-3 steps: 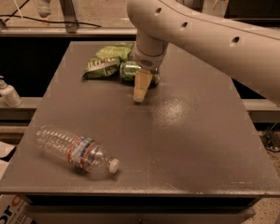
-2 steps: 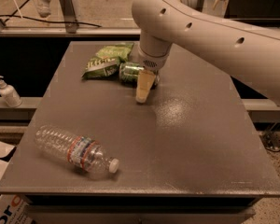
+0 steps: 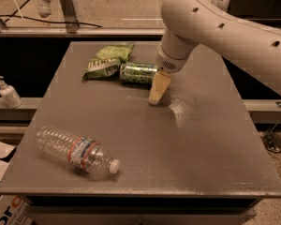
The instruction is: Move green can near green jalapeno chip bag
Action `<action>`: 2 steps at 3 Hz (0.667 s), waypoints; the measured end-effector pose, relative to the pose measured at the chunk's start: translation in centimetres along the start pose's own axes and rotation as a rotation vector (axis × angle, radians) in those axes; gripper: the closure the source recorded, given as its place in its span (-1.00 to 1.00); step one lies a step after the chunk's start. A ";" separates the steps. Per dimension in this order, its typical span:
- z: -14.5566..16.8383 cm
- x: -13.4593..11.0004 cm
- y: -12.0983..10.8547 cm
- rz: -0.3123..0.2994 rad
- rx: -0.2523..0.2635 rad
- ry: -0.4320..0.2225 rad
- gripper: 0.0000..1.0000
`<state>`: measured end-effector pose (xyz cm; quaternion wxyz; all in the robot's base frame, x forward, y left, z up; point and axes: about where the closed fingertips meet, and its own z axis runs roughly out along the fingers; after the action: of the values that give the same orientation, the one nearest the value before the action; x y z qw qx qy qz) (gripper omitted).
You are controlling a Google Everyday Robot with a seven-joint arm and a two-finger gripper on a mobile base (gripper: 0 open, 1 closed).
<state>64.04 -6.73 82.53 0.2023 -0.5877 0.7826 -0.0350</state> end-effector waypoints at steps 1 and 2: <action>-1.1 2.9 -0.7 0.076 -0.053 -0.113 -1.00; -2.8 5.2 -0.9 0.142 -0.111 -0.241 -1.00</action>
Offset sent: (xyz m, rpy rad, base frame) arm -0.0250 -0.0940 0.0343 0.4941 0.0837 -0.0427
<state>62.72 -12.40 83.90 0.2642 -0.5411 0.7929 0.0936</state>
